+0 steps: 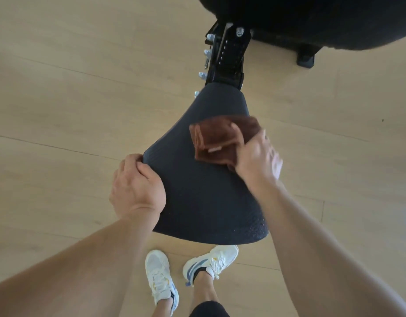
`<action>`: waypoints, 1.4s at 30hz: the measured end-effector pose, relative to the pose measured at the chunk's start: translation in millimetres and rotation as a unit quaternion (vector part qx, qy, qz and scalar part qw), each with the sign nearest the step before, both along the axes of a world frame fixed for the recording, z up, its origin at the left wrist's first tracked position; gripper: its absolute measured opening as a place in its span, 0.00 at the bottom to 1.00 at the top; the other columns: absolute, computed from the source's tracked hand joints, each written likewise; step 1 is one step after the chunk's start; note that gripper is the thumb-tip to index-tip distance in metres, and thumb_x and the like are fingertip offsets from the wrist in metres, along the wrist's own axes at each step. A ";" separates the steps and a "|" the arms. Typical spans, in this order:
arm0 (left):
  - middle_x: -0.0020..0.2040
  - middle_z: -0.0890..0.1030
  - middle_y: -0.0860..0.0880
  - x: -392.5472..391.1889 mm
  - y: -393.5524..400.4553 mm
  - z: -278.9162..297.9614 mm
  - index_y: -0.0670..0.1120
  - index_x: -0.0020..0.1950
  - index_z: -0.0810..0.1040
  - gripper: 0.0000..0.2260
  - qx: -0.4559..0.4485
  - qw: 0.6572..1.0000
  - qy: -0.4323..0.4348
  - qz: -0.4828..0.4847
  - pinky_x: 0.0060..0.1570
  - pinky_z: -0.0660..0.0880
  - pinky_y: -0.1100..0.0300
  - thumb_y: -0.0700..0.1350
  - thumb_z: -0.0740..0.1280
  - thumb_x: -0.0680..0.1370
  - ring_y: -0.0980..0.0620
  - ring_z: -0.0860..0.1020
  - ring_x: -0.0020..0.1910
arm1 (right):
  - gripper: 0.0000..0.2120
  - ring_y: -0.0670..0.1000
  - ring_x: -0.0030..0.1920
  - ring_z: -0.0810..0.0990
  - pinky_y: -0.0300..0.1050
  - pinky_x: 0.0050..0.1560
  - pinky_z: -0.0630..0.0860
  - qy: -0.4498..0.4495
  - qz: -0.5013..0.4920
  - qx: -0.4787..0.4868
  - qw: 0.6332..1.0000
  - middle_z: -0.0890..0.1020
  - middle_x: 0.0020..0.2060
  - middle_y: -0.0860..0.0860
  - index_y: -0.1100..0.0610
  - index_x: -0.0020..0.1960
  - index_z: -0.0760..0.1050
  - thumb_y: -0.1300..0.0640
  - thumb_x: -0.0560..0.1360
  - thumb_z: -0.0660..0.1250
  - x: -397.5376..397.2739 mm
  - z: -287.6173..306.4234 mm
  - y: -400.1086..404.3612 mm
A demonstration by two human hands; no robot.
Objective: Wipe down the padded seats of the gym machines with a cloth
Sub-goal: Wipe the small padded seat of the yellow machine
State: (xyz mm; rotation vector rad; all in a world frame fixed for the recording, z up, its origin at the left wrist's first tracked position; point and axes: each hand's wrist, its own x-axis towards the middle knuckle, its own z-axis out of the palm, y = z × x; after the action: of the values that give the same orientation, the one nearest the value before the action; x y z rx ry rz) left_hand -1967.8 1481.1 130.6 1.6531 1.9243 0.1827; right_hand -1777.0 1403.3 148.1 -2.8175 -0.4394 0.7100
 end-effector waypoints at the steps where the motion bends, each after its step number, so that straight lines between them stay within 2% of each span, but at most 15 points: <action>1: 0.59 0.80 0.48 0.0 1.1 -0.4 0.49 0.59 0.76 0.16 0.003 1.000 0.002 -0.001 0.53 0.68 0.48 0.45 0.51 0.80 0.41 0.75 0.57 | 0.37 0.64 0.65 0.77 0.56 0.61 0.71 0.011 0.002 0.007 1.000 0.79 0.65 0.60 0.58 0.69 0.69 0.28 0.79 0.49 9.1 -2.5 10.9; 5: 0.58 0.81 0.46 0.2 1.0 -1.7 0.49 0.59 0.77 0.15 0.015 1.000 0.009 -0.009 0.53 0.69 0.47 0.45 0.52 0.80 0.39 0.76 0.57 | 0.33 0.65 0.66 0.76 0.55 0.63 0.71 0.057 0.024 0.025 0.998 0.79 0.66 0.61 0.56 0.72 0.69 0.31 0.81 0.52 27.5 -3.9 11.2; 10: 0.58 0.81 0.45 -4.5 2.8 -1.4 0.49 0.59 0.76 0.16 0.012 1.000 0.014 -0.017 0.53 0.69 0.48 0.46 0.50 0.80 0.38 0.76 0.56 | 0.25 0.66 0.63 0.77 0.55 0.58 0.71 0.063 0.056 0.010 0.996 0.79 0.65 0.59 0.52 0.73 0.67 0.38 0.83 0.56 4.0 14.4 -53.2; 14: 0.59 0.81 0.43 -2.0 1.2 1.2 0.50 0.60 0.77 0.17 0.018 1.000 0.020 -0.013 0.55 0.70 0.46 0.46 0.51 0.80 0.36 0.76 0.58 | 0.28 0.62 0.67 0.76 0.53 0.60 0.72 0.065 0.003 0.054 0.996 0.65 0.79 0.45 0.44 0.82 0.53 0.46 0.85 0.57 -50.1 22.6 -111.5; 15: 0.60 0.81 0.43 -1.6 1.0 1.5 0.50 0.61 0.77 0.17 0.019 1.000 0.020 -0.011 0.55 0.70 0.46 0.46 0.52 0.80 0.36 0.76 0.58 | 0.29 0.59 0.71 0.73 0.52 0.63 0.72 0.063 -0.014 0.075 0.995 0.59 0.81 0.42 0.42 0.83 0.50 0.47 0.85 0.57 -67.5 20.8 -121.9; 17: 0.60 0.81 0.43 -2.1 0.1 1.2 0.49 0.61 0.77 0.17 0.018 1.000 0.019 -0.013 0.55 0.70 0.46 0.46 0.52 0.80 0.36 0.76 0.58 | 0.29 0.50 0.81 0.56 0.48 0.73 0.65 0.041 -0.025 0.107 0.993 0.49 0.83 0.39 0.41 0.82 0.49 0.51 0.85 0.57 -100.7 14.5 -136.5; 19: 0.59 0.81 0.43 -3.5 -0.5 0.0 0.49 0.61 0.77 0.17 0.020 1.000 0.015 -0.016 0.53 0.69 0.46 0.46 0.52 0.80 0.36 0.76 0.58 | 0.30 0.47 0.83 0.42 0.47 0.78 0.53 0.006 0.013 0.119 0.993 0.49 0.83 0.41 0.43 0.82 0.53 0.56 0.84 0.59 -128.7 11.1 -143.7; 20: 0.59 0.81 0.43 -4.0 -0.7 -0.6 0.48 0.61 0.77 0.17 0.023 1.000 0.011 -0.017 0.52 0.69 0.47 0.45 0.52 0.80 0.36 0.76 0.57 | 0.29 0.49 0.83 0.41 0.51 0.80 0.48 -0.017 0.055 0.123 0.991 0.52 0.83 0.43 0.46 0.82 0.56 0.57 0.83 0.60 -140.6 8.9 -145.7; 23: 0.60 0.81 0.43 -3.8 0.3 -2.0 0.48 0.61 0.78 0.17 0.029 1.000 0.002 -0.012 0.53 0.69 0.47 0.45 0.53 0.79 0.37 0.76 0.58 | 0.27 0.52 0.83 0.47 0.57 0.81 0.42 -0.045 0.190 0.119 0.973 0.58 0.82 0.45 0.48 0.81 0.62 0.48 0.83 0.61 -168.8 4.8 -140.1; 27: 0.61 0.81 0.43 -4.1 0.6 -3.5 0.48 0.61 0.79 0.17 0.026 1.000 -0.001 -0.008 0.54 0.70 0.47 0.45 0.54 0.79 0.37 0.76 0.60 | 0.29 0.54 0.83 0.52 0.61 0.81 0.47 -0.075 0.318 0.098 0.940 0.61 0.81 0.45 0.45 0.81 0.61 0.38 0.82 0.58 -158.0 0.9 -120.3; 31: 0.61 0.81 0.42 -3.9 0.5 -5.1 0.48 0.61 0.79 0.17 0.031 0.999 0.000 -0.011 0.52 0.70 0.47 0.45 0.54 0.79 0.36 0.77 0.60 | 0.31 0.55 0.83 0.52 0.64 0.80 0.50 -0.091 0.366 0.094 0.921 0.60 0.81 0.46 0.46 0.81 0.60 0.35 0.82 0.55 -134.8 -6.1 -123.1; 34: 0.60 0.81 0.42 -2.1 -1.7 -4.1 0.48 0.61 0.79 0.18 0.030 0.999 0.010 -0.012 0.53 0.70 0.46 0.45 0.53 0.79 0.36 0.76 0.59 | 0.30 0.55 0.83 0.52 0.62 0.80 0.53 -0.132 0.212 0.114 0.962 0.62 0.81 0.48 0.48 0.81 0.61 0.38 0.83 0.55 -139.7 -9.7 -136.1; 37: 0.59 0.81 0.41 -2.0 -4.4 -1.5 0.48 0.61 0.78 0.18 0.031 0.999 0.009 -0.021 0.56 0.71 0.45 0.46 0.52 0.79 0.35 0.77 0.58 | 0.32 0.51 0.83 0.48 0.58 0.79 0.61 -0.073 -0.063 0.140 0.985 0.51 0.83 0.44 0.40 0.82 0.43 0.34 0.82 0.49 -154.6 -9.0 -149.9; 39: 0.59 0.81 0.41 -1.7 -3.5 -1.4 0.49 0.61 0.78 0.18 0.030 0.999 0.009 -0.016 0.57 0.71 0.44 0.46 0.52 0.79 0.35 0.77 0.58 | 0.34 0.46 0.82 0.53 0.55 0.78 0.62 0.047 -0.252 0.240 0.936 0.51 0.83 0.41 0.37 0.81 0.41 0.36 0.81 0.54 -165.9 -4.8 -141.3; 42: 0.59 0.82 0.42 -1.5 -3.5 -0.8 0.49 0.61 0.78 0.17 0.028 1.000 0.004 -0.010 0.58 0.71 0.44 0.45 0.52 0.80 0.35 0.77 0.58 | 0.31 0.46 0.76 0.67 0.54 0.76 0.65 0.079 -0.400 0.330 0.851 0.67 0.77 0.42 0.39 0.79 0.55 0.44 0.81 0.65 -159.8 -2.4 -115.4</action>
State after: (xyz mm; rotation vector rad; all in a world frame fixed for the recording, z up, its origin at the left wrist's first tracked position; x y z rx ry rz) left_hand -1969.2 1477.6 129.8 1.7096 1.9237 0.2246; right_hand -1936.8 1287.8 145.8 -1.9739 0.4430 0.4591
